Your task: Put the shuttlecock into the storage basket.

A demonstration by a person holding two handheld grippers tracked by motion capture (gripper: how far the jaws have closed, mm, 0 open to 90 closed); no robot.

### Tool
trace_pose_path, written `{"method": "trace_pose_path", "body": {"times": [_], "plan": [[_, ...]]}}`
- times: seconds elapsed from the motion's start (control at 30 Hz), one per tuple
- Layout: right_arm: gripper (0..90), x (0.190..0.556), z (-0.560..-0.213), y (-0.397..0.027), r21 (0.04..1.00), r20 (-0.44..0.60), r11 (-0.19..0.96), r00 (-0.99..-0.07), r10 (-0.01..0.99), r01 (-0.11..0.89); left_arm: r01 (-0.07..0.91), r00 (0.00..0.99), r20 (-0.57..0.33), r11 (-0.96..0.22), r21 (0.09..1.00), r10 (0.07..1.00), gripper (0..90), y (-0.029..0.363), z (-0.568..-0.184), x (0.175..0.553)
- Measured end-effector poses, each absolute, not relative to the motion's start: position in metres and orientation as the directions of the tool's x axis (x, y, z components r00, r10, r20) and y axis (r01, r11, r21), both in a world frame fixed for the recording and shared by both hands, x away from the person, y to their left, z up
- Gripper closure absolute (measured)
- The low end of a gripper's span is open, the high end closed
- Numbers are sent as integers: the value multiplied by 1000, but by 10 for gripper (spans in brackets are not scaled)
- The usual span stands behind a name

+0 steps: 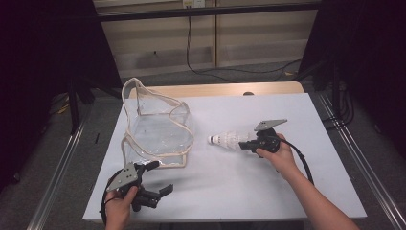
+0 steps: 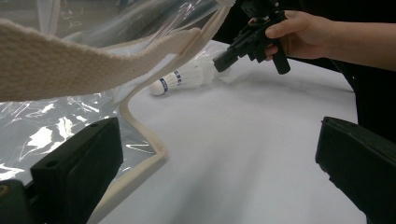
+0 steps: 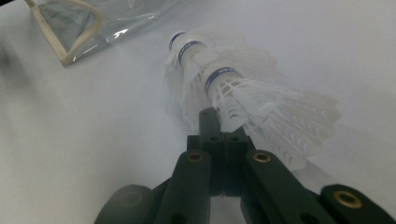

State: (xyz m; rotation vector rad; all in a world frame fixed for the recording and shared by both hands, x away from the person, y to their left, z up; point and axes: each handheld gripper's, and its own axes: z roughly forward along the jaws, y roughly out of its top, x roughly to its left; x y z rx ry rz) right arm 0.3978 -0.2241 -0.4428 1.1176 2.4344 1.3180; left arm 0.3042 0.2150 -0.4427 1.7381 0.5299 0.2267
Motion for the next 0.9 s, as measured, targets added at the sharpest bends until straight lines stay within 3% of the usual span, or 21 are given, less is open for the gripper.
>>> {"method": "trace_pose_path", "body": {"times": [0.9], "plan": [[898, 403, -446, -214, 789, 197, 333, -726, 659, 517, 227, 877, -134, -152, 962, 462, 9, 215, -443, 305]]}}
